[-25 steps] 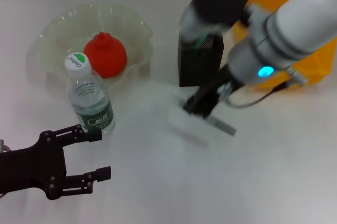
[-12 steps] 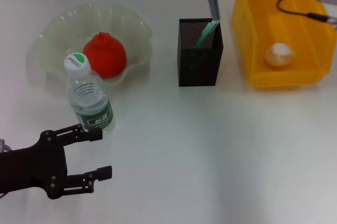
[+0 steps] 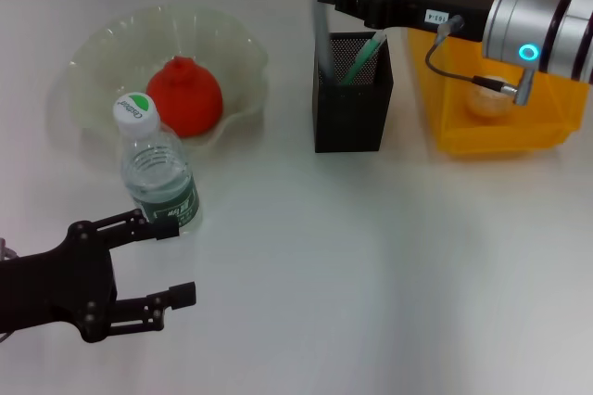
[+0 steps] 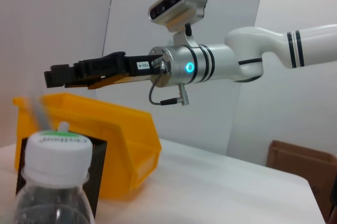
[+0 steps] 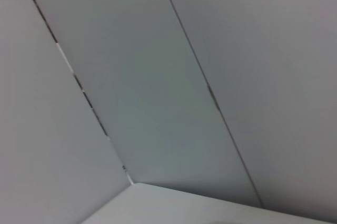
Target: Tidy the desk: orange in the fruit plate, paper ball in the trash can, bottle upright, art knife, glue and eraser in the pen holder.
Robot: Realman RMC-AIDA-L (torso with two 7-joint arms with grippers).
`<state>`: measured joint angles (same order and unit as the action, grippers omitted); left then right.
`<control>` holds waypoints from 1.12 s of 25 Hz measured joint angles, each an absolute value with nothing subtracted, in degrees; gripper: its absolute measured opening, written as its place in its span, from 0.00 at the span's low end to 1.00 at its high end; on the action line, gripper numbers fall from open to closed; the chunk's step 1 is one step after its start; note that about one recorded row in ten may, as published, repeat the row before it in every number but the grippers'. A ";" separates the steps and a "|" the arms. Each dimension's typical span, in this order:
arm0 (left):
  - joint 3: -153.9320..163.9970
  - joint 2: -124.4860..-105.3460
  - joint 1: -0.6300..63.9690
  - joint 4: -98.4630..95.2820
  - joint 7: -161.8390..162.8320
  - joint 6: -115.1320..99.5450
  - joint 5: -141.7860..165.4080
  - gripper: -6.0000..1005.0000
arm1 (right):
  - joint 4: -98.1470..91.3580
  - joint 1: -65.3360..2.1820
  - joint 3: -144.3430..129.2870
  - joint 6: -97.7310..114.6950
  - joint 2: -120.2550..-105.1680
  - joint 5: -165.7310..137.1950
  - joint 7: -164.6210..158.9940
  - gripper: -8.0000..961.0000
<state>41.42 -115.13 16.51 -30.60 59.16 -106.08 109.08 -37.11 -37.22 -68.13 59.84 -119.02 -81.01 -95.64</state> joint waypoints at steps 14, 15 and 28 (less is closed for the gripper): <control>38.15 -112.52 15.75 -30.99 60.18 -114.21 108.99 0.81 | -52.48 -25.62 -60.01 98.12 -113.14 -90.07 -94.73 0.62; 38.15 -111.98 15.56 -31.26 61.11 -114.55 109.02 0.81 | -51.73 -25.39 -59.51 102.77 -112.44 -92.44 -92.93 0.67; 38.75 -109.50 15.59 -34.14 68.59 -115.18 109.04 0.81 | -37.11 -21.10 -57.47 110.57 -117.12 -97.27 -68.55 0.83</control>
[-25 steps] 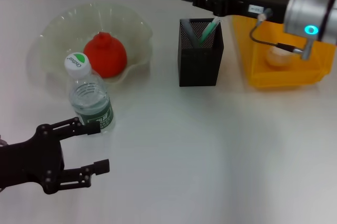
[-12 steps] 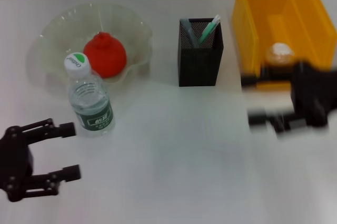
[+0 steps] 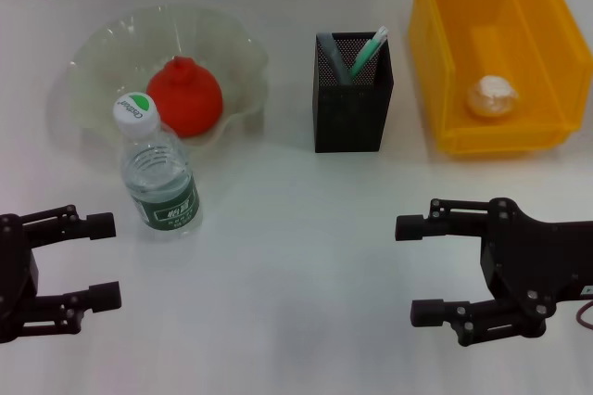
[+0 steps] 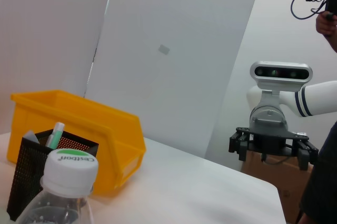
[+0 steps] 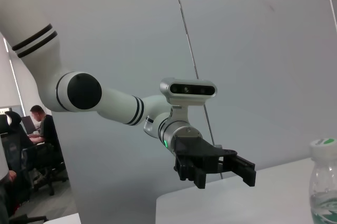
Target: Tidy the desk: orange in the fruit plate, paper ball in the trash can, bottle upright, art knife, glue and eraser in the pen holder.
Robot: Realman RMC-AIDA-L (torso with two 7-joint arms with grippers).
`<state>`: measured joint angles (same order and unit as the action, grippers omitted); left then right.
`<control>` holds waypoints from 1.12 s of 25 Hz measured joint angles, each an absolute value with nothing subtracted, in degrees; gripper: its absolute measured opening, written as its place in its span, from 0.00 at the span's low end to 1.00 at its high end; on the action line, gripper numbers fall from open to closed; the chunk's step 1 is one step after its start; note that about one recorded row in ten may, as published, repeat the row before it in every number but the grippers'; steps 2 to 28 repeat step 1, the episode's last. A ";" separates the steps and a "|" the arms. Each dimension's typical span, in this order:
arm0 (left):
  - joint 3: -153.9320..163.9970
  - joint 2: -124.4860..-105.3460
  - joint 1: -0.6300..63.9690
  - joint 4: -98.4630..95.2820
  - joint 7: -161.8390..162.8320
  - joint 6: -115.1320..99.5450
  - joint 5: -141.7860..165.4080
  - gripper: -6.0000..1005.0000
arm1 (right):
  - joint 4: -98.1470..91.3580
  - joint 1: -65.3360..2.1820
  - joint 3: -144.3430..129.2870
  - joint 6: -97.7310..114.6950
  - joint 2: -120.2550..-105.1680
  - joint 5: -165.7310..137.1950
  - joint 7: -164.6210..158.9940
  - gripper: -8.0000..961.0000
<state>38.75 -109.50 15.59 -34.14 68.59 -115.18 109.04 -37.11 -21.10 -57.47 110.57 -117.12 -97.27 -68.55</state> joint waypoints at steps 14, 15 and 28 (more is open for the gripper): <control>38.75 -109.50 15.59 -34.14 68.59 -115.18 109.04 0.81 | -37.03 -21.07 -57.47 110.55 -117.19 -97.29 -68.50 0.83; 38.75 -109.50 15.59 -34.14 68.59 -115.18 109.04 0.81 | -37.03 -21.07 -57.47 110.55 -117.19 -97.29 -68.50 0.83; 38.75 -109.50 15.59 -34.14 68.59 -115.18 109.04 0.81 | -37.03 -21.07 -57.47 110.55 -117.19 -97.29 -68.50 0.83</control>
